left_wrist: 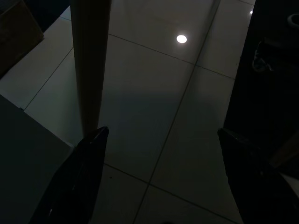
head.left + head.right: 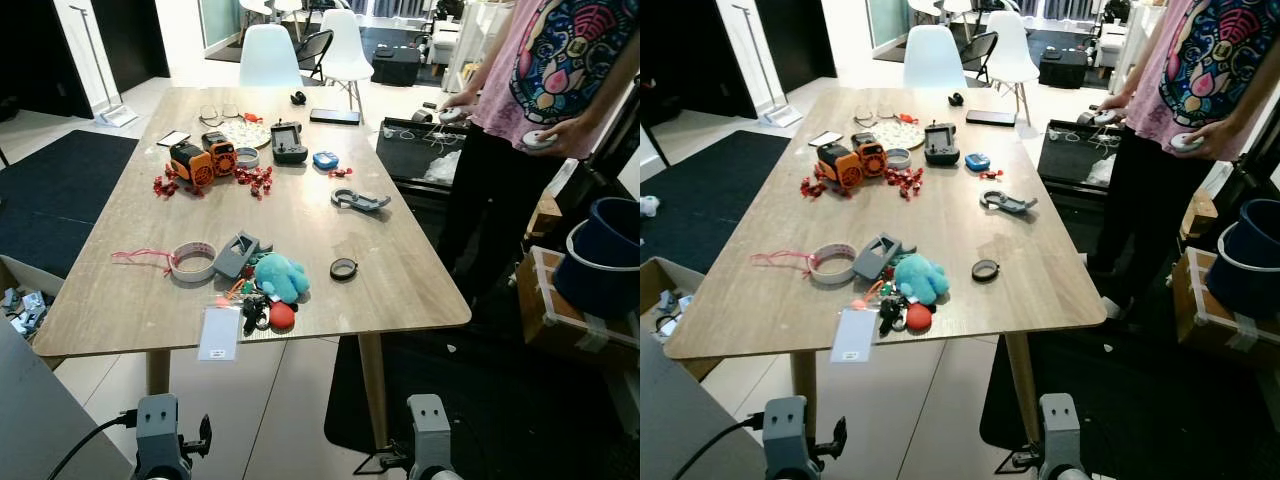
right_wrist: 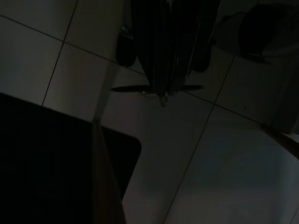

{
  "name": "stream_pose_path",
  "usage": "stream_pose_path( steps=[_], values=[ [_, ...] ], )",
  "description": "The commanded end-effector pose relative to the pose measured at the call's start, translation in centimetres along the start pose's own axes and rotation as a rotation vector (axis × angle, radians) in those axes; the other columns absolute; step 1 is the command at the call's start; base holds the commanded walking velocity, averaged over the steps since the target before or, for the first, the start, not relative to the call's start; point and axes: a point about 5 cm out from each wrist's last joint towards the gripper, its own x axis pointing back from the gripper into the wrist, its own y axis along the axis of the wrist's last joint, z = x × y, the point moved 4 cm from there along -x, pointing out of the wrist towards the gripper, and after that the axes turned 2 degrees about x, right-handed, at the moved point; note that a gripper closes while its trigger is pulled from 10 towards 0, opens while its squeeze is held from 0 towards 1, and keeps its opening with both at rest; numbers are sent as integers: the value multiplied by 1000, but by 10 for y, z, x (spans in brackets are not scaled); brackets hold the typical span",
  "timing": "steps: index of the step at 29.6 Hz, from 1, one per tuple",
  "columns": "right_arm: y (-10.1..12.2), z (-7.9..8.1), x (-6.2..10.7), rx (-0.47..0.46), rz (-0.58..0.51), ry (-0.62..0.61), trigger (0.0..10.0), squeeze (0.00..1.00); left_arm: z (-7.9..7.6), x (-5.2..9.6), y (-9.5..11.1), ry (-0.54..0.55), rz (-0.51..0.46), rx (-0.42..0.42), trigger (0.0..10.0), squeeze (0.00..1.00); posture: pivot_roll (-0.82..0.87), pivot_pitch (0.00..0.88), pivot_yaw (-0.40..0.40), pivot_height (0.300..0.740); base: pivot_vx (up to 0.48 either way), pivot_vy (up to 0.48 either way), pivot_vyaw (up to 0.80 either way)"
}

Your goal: Hang keys on a hook

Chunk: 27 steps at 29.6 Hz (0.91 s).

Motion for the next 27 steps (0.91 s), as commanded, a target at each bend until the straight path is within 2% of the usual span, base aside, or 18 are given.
stream_pose_path(
  steps=[1,2,4,8,19,27],
  values=[
    [-3,0,1,29,4,-8,10000,0,2,3,-5,-11,23,-21,10000,0,120,39,-7,740,0,0,0],
    [-3,0,1,29,4,-8,10000,0,2,3,-5,-11,23,-21,10000,0,120,39,-7,740,0,0,0],
    [-5,-3,2,154,26,-25,10000,0,-6,6,-12,-34,40,-16,10000,0,103,41,-17,740,0,0,0],
    [-6,-6,3,167,31,-38,10000,0,-10,7,-16,-40,50,-11,10000,0,87,42,-29,740,0,0,106],
    [-12,2,3,324,58,7,10000,0,-13,9,-22,-20,69,12,10000,0,77,38,-74,740,0,0,800],
    [-11,6,1,359,60,23,10000,0,-16,10,-25,-20,75,11,10000,0,78,31,-77,740,0,0,800]
  ],
)
